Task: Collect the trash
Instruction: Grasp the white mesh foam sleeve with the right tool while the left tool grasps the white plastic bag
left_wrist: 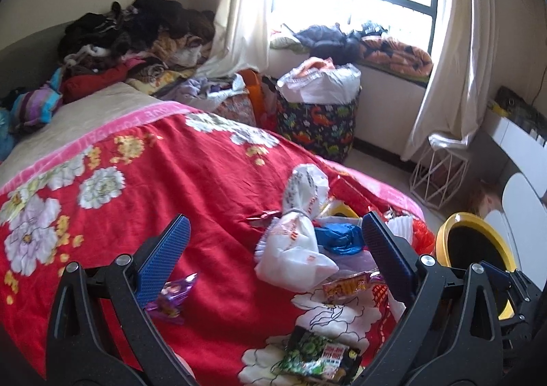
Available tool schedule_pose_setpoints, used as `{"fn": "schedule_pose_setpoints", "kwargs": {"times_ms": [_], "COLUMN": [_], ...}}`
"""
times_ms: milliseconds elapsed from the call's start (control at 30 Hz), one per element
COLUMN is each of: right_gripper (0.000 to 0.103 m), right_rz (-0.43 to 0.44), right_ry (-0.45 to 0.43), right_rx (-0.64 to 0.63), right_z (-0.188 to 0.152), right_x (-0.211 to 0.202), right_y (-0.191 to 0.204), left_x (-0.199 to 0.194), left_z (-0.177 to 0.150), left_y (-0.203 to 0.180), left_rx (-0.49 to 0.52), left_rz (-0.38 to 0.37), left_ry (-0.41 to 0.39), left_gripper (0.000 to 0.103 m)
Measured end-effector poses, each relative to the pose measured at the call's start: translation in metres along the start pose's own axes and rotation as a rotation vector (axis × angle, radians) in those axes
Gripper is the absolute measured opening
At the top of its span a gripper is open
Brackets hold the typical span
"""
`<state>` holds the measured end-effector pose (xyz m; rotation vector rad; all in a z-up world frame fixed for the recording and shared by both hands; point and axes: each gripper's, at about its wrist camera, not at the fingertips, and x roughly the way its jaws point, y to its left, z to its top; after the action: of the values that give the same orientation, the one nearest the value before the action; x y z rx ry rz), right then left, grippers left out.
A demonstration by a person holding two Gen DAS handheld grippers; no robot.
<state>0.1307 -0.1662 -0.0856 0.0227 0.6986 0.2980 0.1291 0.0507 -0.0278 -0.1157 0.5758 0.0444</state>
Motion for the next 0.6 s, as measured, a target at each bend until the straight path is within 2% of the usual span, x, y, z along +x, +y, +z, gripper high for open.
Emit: {"fn": "schedule_pose_setpoints", "kwargs": {"times_ms": [133,233,400,600], "right_gripper": [0.096,0.086,0.076,0.055], "right_rz": [0.031,0.065,0.108,0.148], "right_ry": [0.034,0.080,0.159,0.241], "right_rx": [-0.020,-0.044,-0.074,-0.065], "right_z": [0.000,-0.001,-0.003,-0.011], "right_x": [0.009,0.019,0.037,0.057], "right_y": [0.000,0.004,0.013,0.017], "left_x": [0.025,0.042,0.067,0.086], "left_z": [-0.001,-0.002,-0.007,-0.015], "left_y": [-0.003,0.000,0.009,0.020], "left_rx": [-0.001,-0.017,-0.066,-0.125], "left_rz": [-0.020,-0.028,-0.056,-0.096], "left_ry": [0.059,0.112,0.190,0.258], "left_gripper": [0.092,0.092,0.092,0.092]}}
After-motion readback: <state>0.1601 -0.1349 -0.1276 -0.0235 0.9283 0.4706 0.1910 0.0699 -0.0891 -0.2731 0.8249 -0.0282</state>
